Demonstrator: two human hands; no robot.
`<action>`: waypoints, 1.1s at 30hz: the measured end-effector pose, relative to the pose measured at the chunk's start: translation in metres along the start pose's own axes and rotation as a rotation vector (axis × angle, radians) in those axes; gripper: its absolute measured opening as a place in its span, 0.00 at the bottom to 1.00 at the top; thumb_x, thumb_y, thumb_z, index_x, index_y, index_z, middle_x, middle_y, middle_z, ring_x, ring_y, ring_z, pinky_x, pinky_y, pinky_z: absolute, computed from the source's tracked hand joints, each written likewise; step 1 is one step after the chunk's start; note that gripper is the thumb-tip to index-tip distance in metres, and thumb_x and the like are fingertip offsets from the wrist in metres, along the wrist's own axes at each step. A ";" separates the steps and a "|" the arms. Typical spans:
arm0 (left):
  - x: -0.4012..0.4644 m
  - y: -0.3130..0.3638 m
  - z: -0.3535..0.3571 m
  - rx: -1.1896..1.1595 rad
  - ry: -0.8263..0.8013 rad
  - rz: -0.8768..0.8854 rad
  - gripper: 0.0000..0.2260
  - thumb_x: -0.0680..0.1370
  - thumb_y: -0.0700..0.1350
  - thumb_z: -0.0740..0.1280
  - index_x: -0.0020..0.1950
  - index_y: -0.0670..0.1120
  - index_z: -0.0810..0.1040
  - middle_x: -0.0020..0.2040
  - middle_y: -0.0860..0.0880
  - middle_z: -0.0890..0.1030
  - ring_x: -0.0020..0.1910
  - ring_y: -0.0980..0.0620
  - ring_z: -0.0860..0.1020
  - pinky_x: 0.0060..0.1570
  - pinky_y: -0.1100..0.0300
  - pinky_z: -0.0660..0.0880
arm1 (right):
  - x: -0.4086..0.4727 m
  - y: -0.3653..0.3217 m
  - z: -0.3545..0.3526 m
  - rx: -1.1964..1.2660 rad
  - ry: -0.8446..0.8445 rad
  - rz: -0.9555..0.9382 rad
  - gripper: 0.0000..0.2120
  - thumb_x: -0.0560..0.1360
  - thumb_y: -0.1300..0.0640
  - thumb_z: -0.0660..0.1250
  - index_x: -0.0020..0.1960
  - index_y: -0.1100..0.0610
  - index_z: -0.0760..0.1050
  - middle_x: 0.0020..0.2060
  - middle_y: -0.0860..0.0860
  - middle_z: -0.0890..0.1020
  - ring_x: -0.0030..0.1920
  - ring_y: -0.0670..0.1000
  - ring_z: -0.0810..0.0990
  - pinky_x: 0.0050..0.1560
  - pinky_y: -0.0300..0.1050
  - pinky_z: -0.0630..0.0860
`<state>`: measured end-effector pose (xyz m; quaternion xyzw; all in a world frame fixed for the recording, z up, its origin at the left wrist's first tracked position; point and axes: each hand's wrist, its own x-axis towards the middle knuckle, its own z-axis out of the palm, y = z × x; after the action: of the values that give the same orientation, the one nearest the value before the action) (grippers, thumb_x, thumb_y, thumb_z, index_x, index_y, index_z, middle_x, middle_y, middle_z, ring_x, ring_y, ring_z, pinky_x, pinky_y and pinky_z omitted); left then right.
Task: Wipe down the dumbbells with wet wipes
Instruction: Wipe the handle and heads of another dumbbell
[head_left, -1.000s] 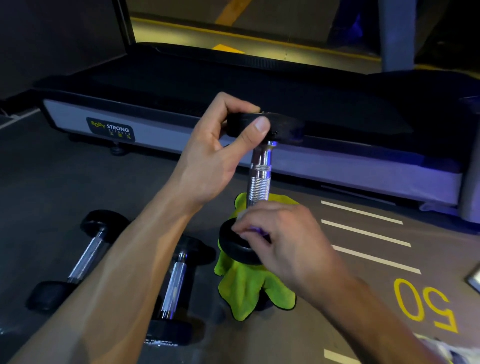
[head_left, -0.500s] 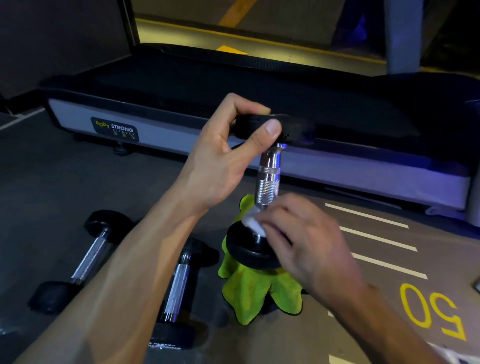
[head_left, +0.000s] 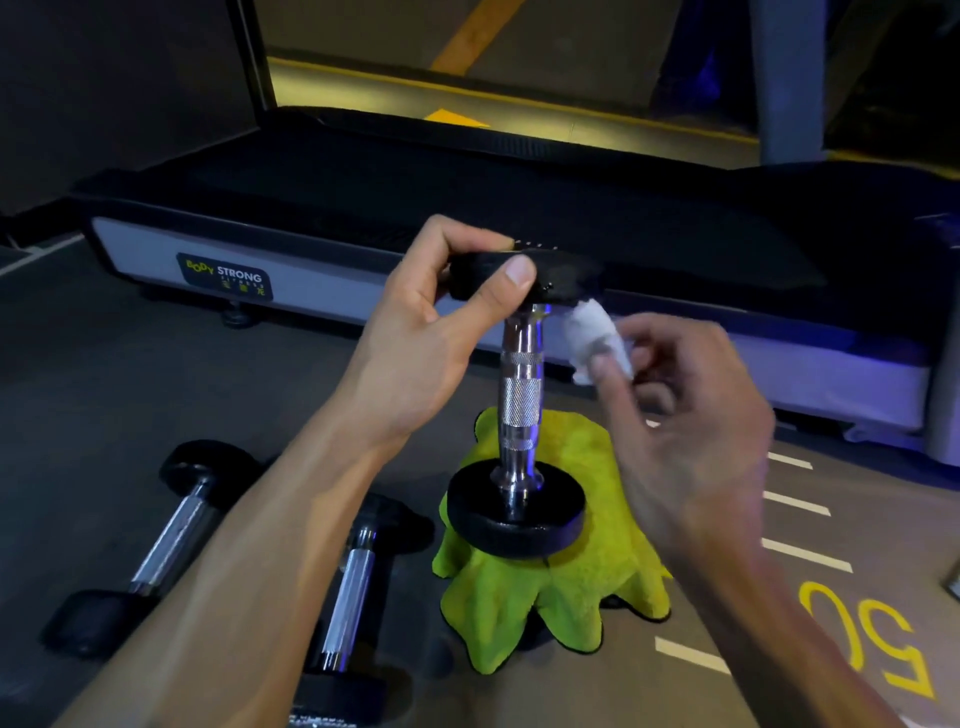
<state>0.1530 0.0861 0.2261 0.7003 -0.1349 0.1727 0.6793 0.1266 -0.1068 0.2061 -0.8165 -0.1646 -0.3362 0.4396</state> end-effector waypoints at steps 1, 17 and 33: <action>0.000 0.000 0.000 -0.003 0.001 0.000 0.07 0.79 0.54 0.72 0.55 0.55 0.79 0.47 0.58 0.79 0.51 0.57 0.76 0.58 0.52 0.75 | 0.003 -0.002 0.001 -0.038 0.011 -0.030 0.06 0.78 0.61 0.73 0.53 0.54 0.80 0.46 0.49 0.78 0.44 0.46 0.78 0.45 0.34 0.74; 0.002 0.000 0.001 0.022 0.027 -0.022 0.07 0.79 0.54 0.72 0.55 0.56 0.79 0.46 0.59 0.79 0.49 0.59 0.77 0.56 0.52 0.76 | -0.007 0.001 0.030 -0.099 -0.110 -0.291 0.09 0.80 0.64 0.71 0.59 0.59 0.83 0.51 0.48 0.79 0.50 0.49 0.79 0.52 0.41 0.76; -0.002 0.007 0.007 0.077 0.010 0.027 0.08 0.81 0.52 0.71 0.56 0.52 0.78 0.47 0.61 0.80 0.51 0.59 0.77 0.58 0.55 0.75 | 0.006 -0.031 0.040 0.695 0.095 0.509 0.03 0.76 0.63 0.73 0.46 0.57 0.84 0.39 0.50 0.86 0.39 0.46 0.82 0.43 0.41 0.80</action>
<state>0.1490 0.0785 0.2311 0.7233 -0.1342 0.1901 0.6501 0.1302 -0.0564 0.2134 -0.6181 -0.0411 -0.1787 0.7644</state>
